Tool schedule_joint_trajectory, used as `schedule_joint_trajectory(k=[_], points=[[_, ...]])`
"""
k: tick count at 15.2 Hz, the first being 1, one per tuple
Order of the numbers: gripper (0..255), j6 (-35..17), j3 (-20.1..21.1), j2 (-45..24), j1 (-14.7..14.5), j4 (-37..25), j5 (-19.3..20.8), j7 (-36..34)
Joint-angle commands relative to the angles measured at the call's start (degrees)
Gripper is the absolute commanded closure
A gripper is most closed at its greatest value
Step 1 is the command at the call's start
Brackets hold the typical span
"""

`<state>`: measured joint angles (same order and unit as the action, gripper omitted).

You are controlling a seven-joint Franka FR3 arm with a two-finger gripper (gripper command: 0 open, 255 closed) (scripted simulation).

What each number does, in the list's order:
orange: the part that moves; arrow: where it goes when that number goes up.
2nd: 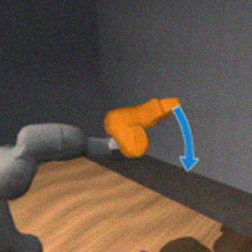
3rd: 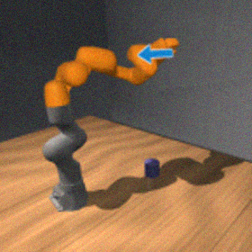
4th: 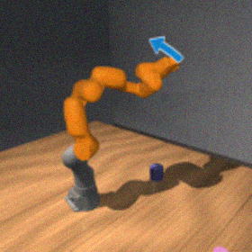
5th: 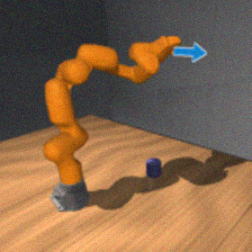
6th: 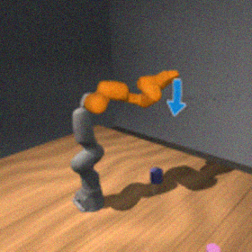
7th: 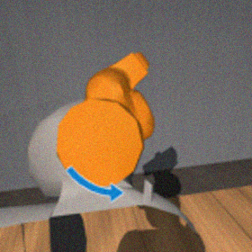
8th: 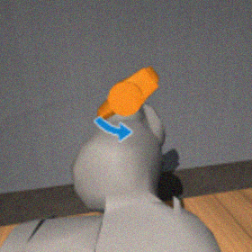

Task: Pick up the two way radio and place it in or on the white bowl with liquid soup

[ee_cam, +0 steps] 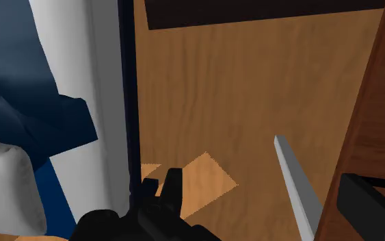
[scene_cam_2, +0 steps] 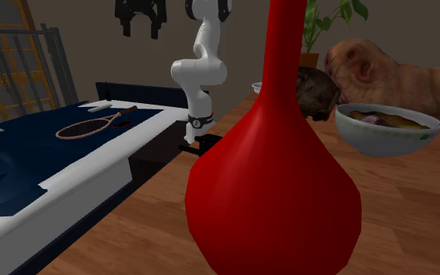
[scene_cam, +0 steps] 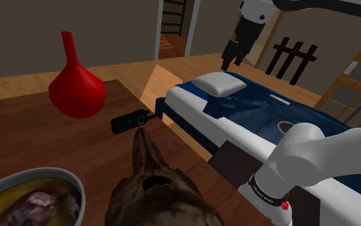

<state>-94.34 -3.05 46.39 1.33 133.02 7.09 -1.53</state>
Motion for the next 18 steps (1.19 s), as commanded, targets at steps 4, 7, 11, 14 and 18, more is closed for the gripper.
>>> schedule_joint_trajectory(k=[4,7,11,14,18], points=[[0,-4.40,-1.06,-4.80,-2.72,-0.04,-0.77,4.48],[0,-8.43,-1.93,-9.75,-5.44,-0.52,-1.79,9.08],[0,-13.16,-2.74,-16.43,-9.01,-1.76,-3.53,15.41],[0,-16.21,-3.10,-21.40,-11.64,-3.04,-5.09,20.27],[0,-19.60,-3.10,-27.85,-14.90,-5.12,-7.46,26.87]])
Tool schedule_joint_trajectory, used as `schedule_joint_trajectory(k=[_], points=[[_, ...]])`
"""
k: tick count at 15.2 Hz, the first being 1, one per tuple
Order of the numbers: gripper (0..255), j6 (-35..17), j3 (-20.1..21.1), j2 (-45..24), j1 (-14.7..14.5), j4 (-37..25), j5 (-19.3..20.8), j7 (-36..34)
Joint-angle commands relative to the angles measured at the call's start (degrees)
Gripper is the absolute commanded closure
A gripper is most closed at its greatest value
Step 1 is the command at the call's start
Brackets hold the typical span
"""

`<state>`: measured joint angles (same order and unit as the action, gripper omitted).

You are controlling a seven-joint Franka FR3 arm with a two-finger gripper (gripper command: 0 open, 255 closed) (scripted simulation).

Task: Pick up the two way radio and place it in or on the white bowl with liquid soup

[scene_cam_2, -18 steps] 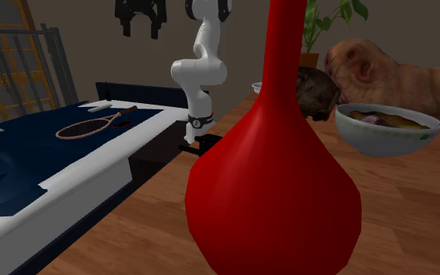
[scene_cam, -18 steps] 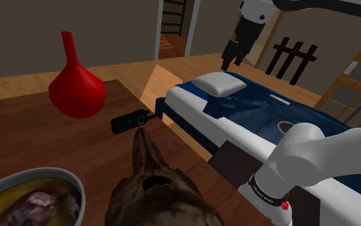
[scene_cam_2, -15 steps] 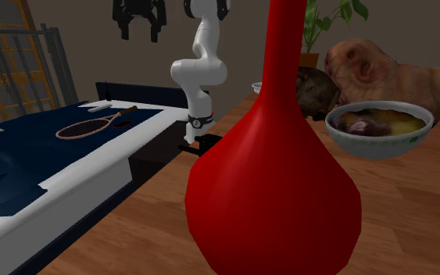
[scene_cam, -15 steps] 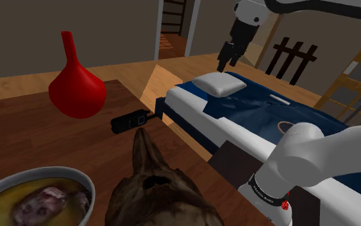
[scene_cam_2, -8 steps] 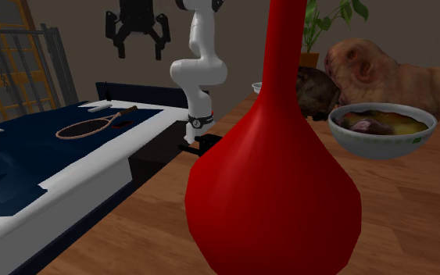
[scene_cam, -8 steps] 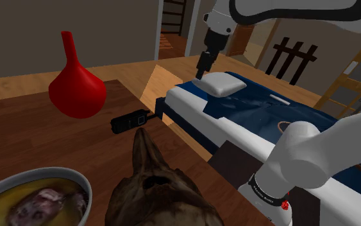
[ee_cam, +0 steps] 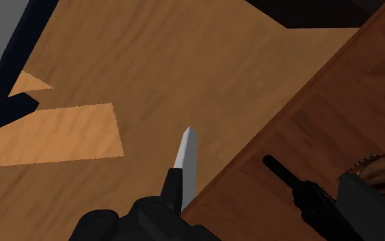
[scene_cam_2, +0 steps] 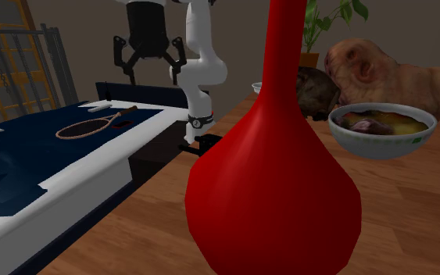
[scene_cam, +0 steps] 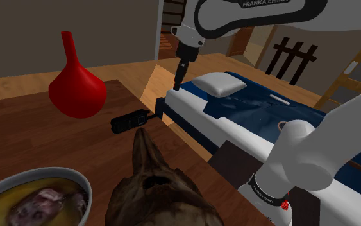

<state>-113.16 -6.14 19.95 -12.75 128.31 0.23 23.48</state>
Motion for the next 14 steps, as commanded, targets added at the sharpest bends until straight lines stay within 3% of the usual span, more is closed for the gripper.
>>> schedule_joint_trajectory(k=[1,11,14], points=[[0,-1.52,0.08,-2.98,-1.59,-0.97,-1.23,3.51],[0,-6.71,2.89,-17.24,-8.17,-7.04,-7.22,19.63],[0,-8.23,3.02,-17.90,-8.23,-6.18,-7.40,19.80]])
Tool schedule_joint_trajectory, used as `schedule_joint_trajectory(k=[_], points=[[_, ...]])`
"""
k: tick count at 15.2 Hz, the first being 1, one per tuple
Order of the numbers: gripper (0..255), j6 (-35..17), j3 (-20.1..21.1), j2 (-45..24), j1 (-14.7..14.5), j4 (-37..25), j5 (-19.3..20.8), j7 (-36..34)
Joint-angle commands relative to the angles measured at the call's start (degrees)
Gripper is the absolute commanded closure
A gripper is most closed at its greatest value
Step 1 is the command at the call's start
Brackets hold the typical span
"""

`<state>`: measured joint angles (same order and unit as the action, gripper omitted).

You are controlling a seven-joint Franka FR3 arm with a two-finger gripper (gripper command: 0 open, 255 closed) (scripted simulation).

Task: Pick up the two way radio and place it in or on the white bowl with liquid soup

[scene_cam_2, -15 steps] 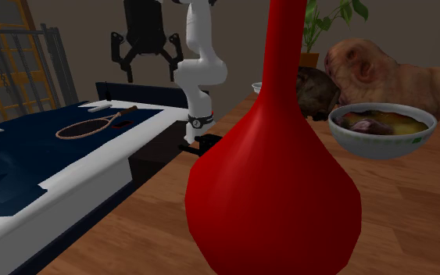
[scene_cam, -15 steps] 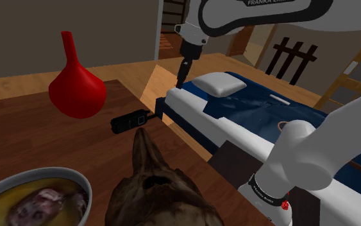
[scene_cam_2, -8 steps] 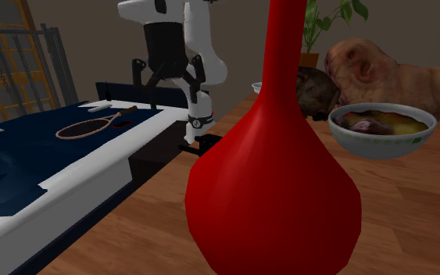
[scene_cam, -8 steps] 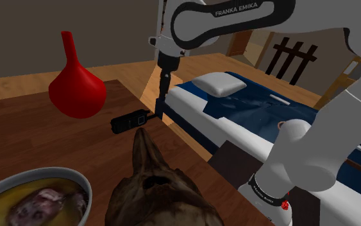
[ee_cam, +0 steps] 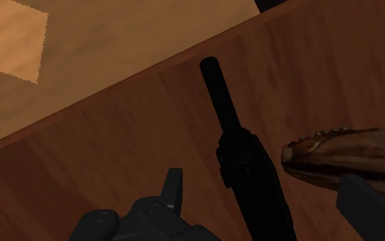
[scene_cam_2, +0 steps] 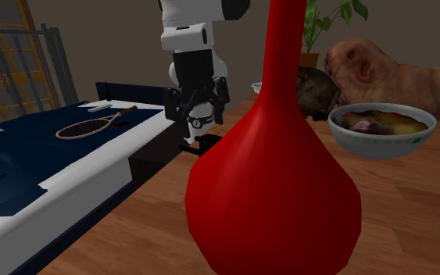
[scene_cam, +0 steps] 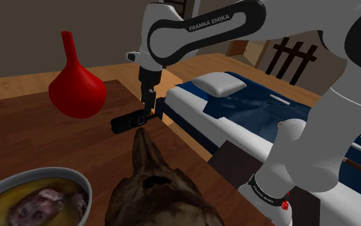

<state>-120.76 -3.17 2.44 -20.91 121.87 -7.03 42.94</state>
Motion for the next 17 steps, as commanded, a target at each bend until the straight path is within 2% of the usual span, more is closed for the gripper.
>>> schedule_joint_trajectory(k=[1,5,13,14,17], points=[[0,-1.37,0.09,-0.70,-0.11,0.69,-0.22,0.39],[0,-4.77,0.26,-2.29,-0.28,2.50,-0.61,0.63],[0,-4.76,0.26,-2.29,-0.28,2.50,-0.61,0.62],[255,-4.76,0.26,-2.29,-0.28,2.50,-0.61,0.62],[255,-4.76,0.26,-2.29,-0.28,2.50,-0.61,0.62]])
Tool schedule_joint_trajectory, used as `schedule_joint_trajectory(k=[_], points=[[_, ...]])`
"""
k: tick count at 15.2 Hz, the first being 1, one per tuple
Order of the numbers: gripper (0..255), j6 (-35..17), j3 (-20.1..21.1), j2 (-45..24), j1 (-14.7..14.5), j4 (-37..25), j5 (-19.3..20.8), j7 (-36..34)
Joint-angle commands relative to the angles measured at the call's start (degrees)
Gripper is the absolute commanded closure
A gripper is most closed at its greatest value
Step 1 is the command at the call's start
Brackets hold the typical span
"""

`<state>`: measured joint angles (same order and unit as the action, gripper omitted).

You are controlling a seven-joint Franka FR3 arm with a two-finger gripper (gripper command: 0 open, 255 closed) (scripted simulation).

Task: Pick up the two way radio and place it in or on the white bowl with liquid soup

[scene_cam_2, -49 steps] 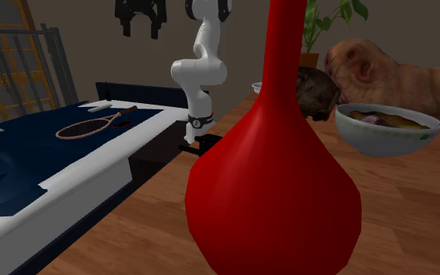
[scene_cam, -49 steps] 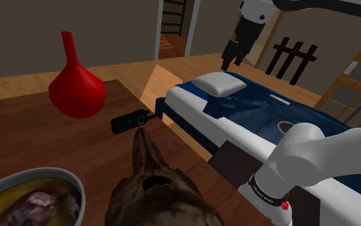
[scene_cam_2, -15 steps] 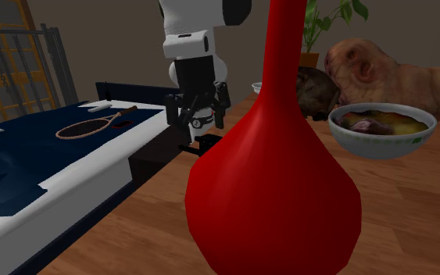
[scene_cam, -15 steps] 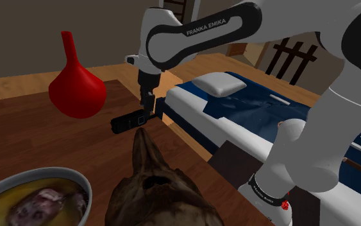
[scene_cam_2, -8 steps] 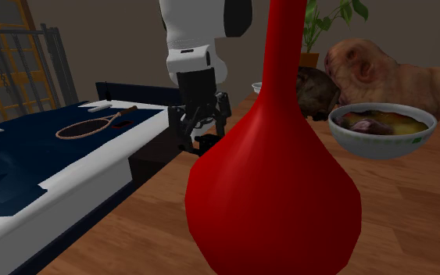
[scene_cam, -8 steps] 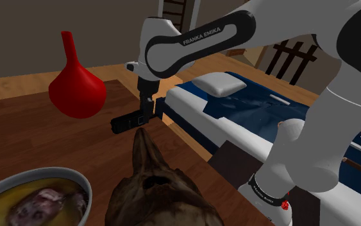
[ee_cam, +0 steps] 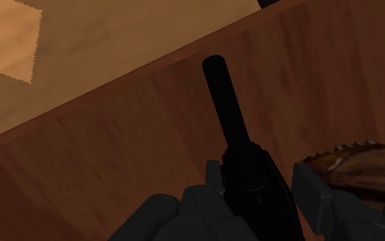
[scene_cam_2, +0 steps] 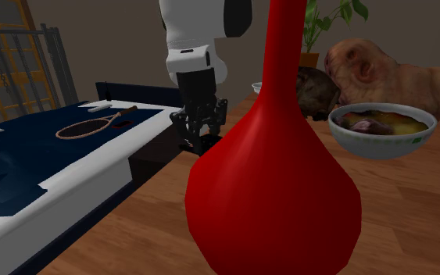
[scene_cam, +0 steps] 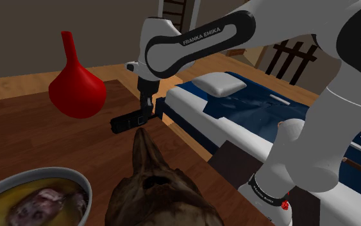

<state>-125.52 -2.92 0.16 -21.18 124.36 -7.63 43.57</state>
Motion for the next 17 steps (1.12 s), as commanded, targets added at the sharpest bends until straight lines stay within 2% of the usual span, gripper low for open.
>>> schedule_joint_trajectory(k=[1,6,17], points=[[255,0.00,0.01,-0.01,-0.01,0.01,-0.01,0.00],[255,-0.01,0.01,-0.01,-0.01,0.01,-0.01,0.00],[255,8.20,-0.05,3.15,0.08,-5.09,0.82,-1.17]])
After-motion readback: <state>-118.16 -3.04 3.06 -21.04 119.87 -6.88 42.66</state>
